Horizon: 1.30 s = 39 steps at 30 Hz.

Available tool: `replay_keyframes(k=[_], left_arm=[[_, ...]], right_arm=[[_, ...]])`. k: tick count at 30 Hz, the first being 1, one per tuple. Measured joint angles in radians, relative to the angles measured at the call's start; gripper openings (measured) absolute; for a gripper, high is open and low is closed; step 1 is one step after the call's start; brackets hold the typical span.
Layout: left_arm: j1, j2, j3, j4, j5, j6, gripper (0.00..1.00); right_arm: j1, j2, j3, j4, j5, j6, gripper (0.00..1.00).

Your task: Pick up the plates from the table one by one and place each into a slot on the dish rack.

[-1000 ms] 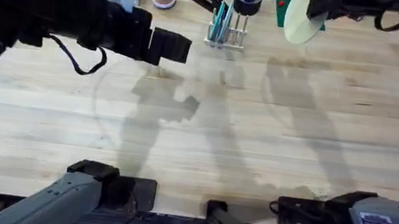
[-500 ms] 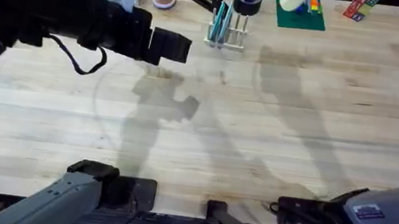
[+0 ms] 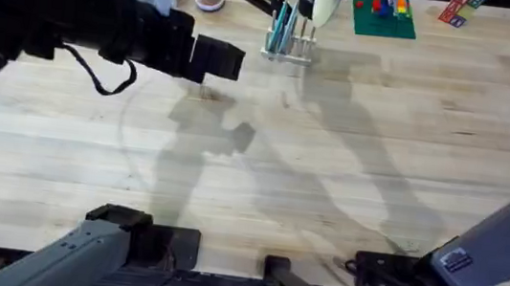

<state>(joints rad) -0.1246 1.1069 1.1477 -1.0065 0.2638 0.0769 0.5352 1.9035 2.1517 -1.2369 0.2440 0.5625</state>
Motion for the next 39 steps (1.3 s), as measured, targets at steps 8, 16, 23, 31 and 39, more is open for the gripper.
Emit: replay_keyframes(k=[8, 16, 23, 31, 39], left_arm=[[0.0, 0.0, 0.0, 0.0, 0.0, 0.0, 0.995], [0.0, 0.0, 0.0, 0.0, -0.028, 0.002, 0.995], [0.0, 0.0, 0.0, 0.0, -0.03, 0.002, 0.995], [0.0, 0.0, 0.0, 0.0, -0.03, 0.002, 0.995], [0.0, 0.0, 0.0, 0.0, -0.033, 0.002, 0.995]], right_arm=[[0.006, 0.048, 0.0, 0.003, 0.036, 0.112, 0.029], [0.039, 0.049, 0.0, 0.047, 0.127, 0.202, 0.03], [0.043, 0.048, 0.001, 0.048, 0.134, 0.211, 0.031], [0.043, 0.049, 0.001, 0.055, 0.135, 0.216, 0.03], [0.043, 0.101, 0.008, 0.062, 0.137, 0.216, 0.031]])
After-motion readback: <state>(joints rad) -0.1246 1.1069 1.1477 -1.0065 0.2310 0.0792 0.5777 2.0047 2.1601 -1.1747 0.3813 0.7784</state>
